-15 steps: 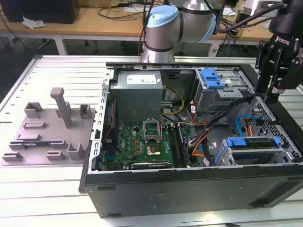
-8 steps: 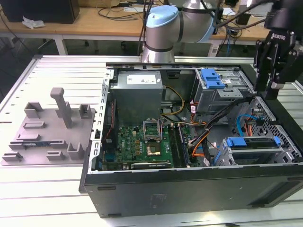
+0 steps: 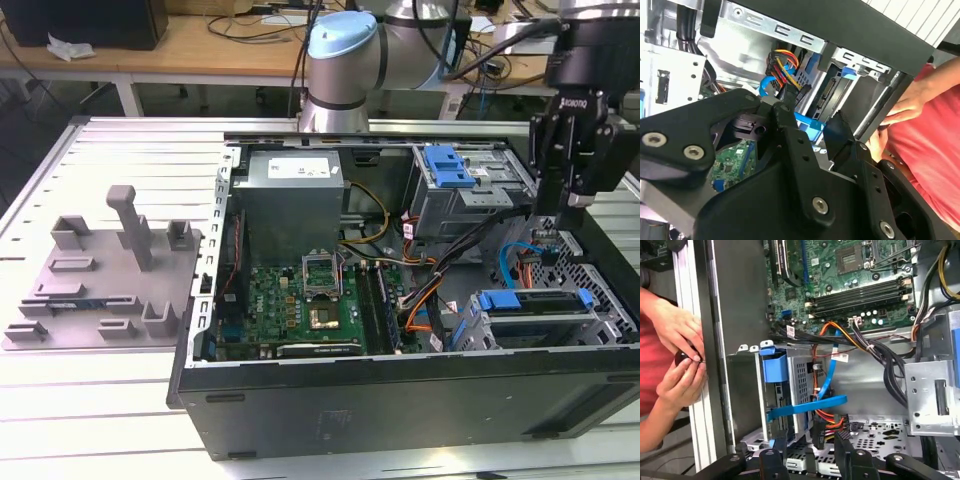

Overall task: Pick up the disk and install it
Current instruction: 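Insert the first disk wire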

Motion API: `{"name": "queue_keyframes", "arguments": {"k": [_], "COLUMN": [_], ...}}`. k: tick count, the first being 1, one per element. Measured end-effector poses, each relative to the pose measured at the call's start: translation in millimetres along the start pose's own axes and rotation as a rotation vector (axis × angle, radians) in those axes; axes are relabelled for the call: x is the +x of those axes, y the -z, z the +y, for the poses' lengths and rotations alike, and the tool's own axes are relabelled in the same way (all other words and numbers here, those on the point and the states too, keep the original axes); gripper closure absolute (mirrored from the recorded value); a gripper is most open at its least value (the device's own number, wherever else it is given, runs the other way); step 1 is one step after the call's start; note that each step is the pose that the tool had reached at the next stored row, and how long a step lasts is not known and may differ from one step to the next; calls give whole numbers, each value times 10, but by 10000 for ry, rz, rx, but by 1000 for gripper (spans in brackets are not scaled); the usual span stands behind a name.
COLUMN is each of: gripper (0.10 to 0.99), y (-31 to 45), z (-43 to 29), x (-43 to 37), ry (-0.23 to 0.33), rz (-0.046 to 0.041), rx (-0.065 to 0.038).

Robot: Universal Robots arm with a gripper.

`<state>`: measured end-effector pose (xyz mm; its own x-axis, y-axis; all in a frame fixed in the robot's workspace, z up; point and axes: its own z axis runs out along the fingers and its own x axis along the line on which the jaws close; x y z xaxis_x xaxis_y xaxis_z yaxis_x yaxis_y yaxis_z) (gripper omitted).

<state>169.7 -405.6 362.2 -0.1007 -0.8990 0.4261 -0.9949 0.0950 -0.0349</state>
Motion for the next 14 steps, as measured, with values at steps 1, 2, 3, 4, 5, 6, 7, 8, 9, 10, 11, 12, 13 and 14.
{"name": "queue_keyframes", "arguments": {"k": [1,2,3,4,5,6,7,8,9,10,11,12,13,14], "gripper": [580,580,580,580,580,580,573,573,514,447,447,447,447,447], "y": [11,22,40,33,25,15,4,-10,-26,-34,-46,-53,-59,-63], "z": [4,9,16,18,19,19,19,20,21,21,22,22,23,23], "x": [-41,-81,-152,-168,-174,-180,-186,-192,-200,-205,-213,-219,-223,-225], "ry": [1,-1,-3,-6,-8,-7,-6,-7,-7,-7,-8,-8,-9,-9], "rz": [26,142,382,497,561,610,643,680,742,772,816,847,866,870], "rx": [2,13,36,47,53,59,62,66,72,75,79,83,85,85]}}
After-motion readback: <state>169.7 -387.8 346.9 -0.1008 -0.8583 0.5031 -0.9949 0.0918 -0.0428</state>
